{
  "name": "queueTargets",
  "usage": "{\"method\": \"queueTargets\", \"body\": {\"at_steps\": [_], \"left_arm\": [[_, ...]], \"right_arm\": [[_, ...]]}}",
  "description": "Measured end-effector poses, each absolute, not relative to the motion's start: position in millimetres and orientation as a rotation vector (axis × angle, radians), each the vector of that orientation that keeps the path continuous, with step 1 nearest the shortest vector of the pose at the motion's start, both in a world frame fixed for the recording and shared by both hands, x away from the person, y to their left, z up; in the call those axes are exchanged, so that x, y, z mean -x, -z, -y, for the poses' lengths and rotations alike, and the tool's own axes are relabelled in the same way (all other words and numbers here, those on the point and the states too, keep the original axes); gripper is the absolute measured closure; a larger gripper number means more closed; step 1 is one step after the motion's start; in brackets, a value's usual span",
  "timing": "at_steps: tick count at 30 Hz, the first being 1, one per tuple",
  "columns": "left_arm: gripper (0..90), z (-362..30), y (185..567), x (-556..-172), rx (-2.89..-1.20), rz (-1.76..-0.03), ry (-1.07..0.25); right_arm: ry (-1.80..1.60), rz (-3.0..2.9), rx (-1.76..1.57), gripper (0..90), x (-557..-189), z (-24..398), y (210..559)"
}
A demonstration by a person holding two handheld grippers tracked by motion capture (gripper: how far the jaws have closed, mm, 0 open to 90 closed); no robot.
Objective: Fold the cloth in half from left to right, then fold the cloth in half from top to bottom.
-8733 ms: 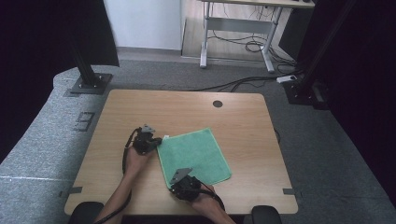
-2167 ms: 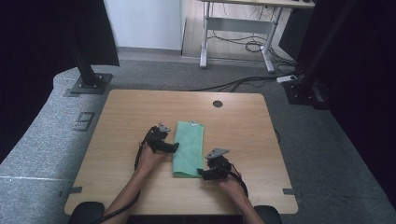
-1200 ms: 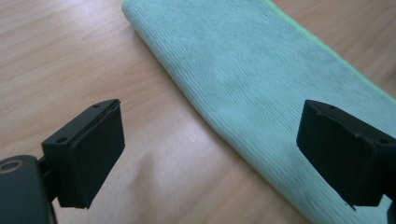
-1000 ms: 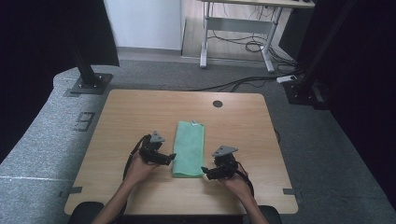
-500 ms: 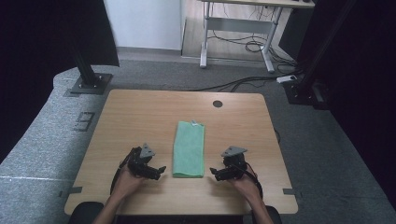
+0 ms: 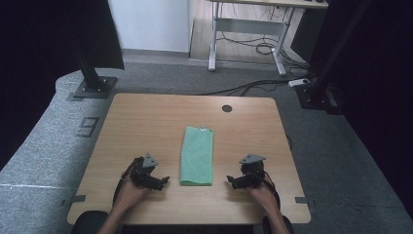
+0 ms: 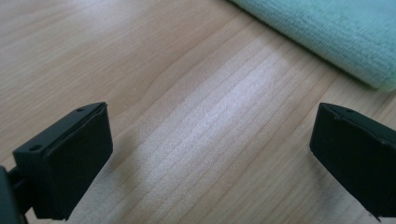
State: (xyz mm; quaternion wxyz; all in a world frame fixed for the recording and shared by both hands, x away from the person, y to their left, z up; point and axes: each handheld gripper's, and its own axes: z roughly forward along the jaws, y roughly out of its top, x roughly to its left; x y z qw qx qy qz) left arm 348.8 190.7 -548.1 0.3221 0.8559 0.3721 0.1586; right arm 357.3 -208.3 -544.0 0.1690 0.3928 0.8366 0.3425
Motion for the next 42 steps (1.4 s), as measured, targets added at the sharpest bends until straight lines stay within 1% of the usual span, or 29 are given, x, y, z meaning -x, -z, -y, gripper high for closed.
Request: {"method": "queueTargets", "body": {"at_steps": [6, 9, 30, 34, 36, 39, 42], "left_arm": [[0.0, -189, 549, -350, -2.249, -0.979, -0.424], [0.0, -190, 549, -351, -2.239, -1.003, -0.387], [0.0, -190, 549, -352, -2.237, -1.019, -0.376], [0.0, -186, 548, -355, -2.237, -1.046, -0.383], [0.5, -181, 546, -358, -2.238, -1.047, -0.419], [0.5, -170, 537, -360, -2.223, -1.005, -0.472], [0.5, -161, 529, -362, -2.187, -0.966, -0.47]], "right_arm": [[-0.977, -2.393, -1.139, 0.0, -360, 210, 553], [-0.995, -2.37, -1.142, 0.0, -360, 210, 556], [-0.99, -2.343, -1.171, 0.0, -361, 208, 557], [-0.992, -2.341, -1.177, 0.0, -361, 207, 557], [-0.987, -2.333, -1.185, 0.0, -361, 206, 556], [-0.977, -2.34, -1.192, 1.6, -362, 201, 554], [-0.991, -2.342, -1.165, 1.6, -361, 194, 550]]}}
